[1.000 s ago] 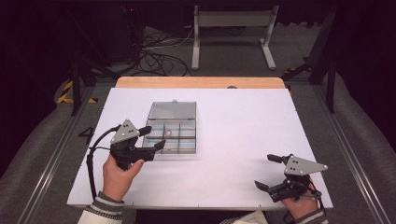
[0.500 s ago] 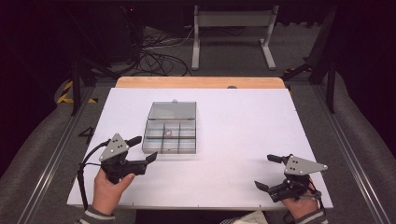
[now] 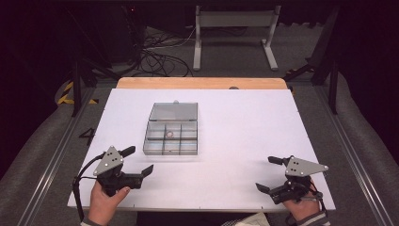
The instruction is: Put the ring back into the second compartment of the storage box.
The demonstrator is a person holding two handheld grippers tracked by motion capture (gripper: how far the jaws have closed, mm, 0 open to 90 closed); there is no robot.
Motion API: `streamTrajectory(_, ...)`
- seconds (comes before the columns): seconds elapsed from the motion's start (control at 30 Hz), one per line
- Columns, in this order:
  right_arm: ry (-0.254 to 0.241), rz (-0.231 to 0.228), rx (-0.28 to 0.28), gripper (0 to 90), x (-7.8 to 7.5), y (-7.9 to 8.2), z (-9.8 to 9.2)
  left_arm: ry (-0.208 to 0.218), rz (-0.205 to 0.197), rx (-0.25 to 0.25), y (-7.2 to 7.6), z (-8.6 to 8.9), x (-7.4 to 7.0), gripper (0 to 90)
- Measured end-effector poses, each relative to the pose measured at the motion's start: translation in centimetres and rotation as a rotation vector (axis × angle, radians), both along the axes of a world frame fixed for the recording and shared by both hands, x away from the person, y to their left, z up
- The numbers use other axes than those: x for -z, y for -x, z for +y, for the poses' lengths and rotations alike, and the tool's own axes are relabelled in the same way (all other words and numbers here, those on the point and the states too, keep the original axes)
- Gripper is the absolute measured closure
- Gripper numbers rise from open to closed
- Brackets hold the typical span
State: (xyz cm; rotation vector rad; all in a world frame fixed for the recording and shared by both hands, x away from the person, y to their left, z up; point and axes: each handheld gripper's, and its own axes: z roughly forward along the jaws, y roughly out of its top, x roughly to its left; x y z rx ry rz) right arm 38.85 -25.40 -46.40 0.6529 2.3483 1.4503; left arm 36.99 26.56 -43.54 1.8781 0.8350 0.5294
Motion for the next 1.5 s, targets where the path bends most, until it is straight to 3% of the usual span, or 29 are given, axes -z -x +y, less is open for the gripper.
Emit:
streamTrajectory(0.43,0.002,0.004,-0.006,0.6,0.1,-0.1,0.0,-0.008,-0.001,0.012,1.0,1.1,1.6,8.3)
streamTrajectory(0.83,-0.003,0.006,-0.009,0.6,0.1,-0.1,0.0,-0.051,0.003,-0.008,1.8,2.1,3.3,8.4)
streamTrajectory(1.03,-0.002,0.010,-0.012,0.6,0.1,-0.1,0.0,-0.019,0.023,-0.010,2.2,2.6,3.7,8.9)
streamTrajectory(1.17,0.001,0.014,-0.014,0.6,0.2,-0.2,0.0,-0.044,0.022,-0.021,2.1,2.5,3.8,9.0)
streamTrajectory(1.5,-0.001,0.017,-0.014,0.6,0.2,-0.2,-0.1,-0.029,0.013,-0.030,2.1,2.7,3.7,9.1)
